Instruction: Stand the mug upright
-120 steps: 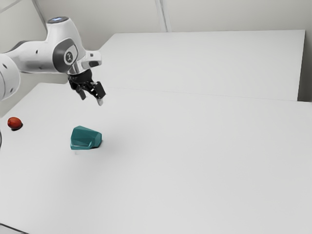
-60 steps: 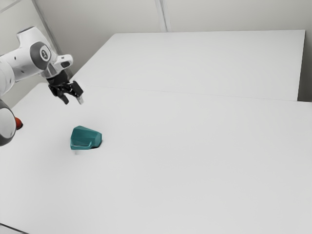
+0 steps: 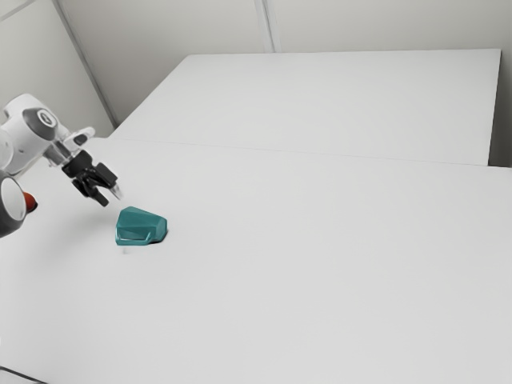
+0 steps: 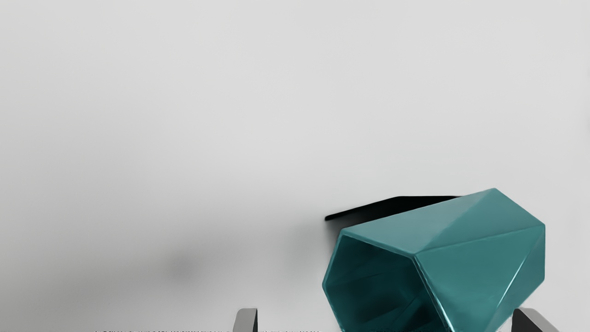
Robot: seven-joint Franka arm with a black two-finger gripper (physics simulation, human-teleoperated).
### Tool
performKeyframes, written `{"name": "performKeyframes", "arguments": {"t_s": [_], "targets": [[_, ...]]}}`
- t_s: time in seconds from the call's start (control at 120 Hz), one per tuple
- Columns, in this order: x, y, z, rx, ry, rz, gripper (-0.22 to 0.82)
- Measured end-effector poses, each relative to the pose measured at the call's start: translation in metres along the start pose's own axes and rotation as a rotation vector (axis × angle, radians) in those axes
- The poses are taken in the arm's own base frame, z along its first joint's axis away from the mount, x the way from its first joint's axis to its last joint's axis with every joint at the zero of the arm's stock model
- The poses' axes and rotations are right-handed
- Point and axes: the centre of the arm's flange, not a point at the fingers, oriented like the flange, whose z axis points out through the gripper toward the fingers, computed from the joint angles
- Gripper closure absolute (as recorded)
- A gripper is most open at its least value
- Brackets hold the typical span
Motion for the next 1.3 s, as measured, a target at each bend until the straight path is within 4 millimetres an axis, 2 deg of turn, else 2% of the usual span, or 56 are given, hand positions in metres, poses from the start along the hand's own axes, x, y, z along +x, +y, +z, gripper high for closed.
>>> {"name": "performKeyframes", "arguments": {"t_s": [0.3,0.508,0.583,0.717,0.8,1.008,1.2,1.3], "targets": [[-0.013,0.0,0.017,-0.167,0.02,0.017,0.0],[-0.017,-0.003,0.043,-0.26,0.025,0.008,0.07],[-0.015,-0.003,0.05,-0.279,0.027,0.009,0.14],[-0.013,-0.002,0.054,-0.297,0.038,0.011,0.37],[-0.012,0.0,0.056,-0.31,0.044,0.011,0.48],[-0.007,0.007,0.06,-0.336,0.065,0.014,0.59],[-0.003,0.015,0.053,-0.338,0.085,0.024,0.69],[0.004,0.03,0.05,-0.334,0.081,0.043,0.74]]}}
